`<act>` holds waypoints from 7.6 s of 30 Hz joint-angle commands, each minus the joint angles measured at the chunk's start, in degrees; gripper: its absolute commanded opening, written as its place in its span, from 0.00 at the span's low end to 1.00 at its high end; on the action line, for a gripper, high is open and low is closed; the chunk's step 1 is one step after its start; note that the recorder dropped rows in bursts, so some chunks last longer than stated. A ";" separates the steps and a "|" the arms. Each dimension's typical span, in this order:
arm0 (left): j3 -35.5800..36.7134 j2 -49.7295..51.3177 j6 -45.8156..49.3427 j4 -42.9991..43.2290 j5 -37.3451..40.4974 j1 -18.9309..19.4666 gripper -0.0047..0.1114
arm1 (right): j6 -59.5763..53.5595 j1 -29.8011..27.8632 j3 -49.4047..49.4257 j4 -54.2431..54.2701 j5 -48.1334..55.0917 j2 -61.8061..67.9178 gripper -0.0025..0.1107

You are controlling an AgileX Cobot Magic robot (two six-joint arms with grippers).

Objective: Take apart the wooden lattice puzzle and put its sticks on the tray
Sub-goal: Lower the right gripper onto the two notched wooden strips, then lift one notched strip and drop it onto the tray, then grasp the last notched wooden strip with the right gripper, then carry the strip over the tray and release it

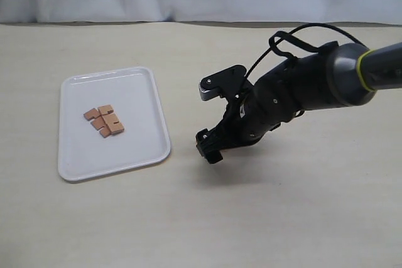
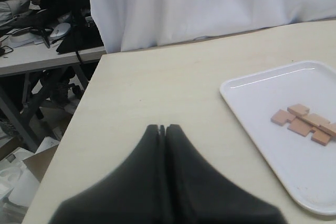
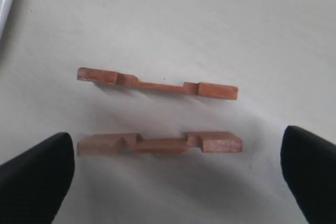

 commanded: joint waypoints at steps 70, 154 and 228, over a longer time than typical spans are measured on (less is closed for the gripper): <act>0.14 -0.09 -0.16 -0.24 -0.75 -0.12 0.04 | 0.09 12.64 -21.34 10.54 -12.64 10.86 0.18; 0.14 -0.09 -0.16 0.07 -0.75 -0.12 0.04 | -4.06 -0.03 -10.48 5.85 7.18 5.80 0.85; 0.14 -0.09 -0.16 0.03 -0.75 -0.12 0.04 | -6.48 13.27 -38.12 9.06 42.79 8.54 0.07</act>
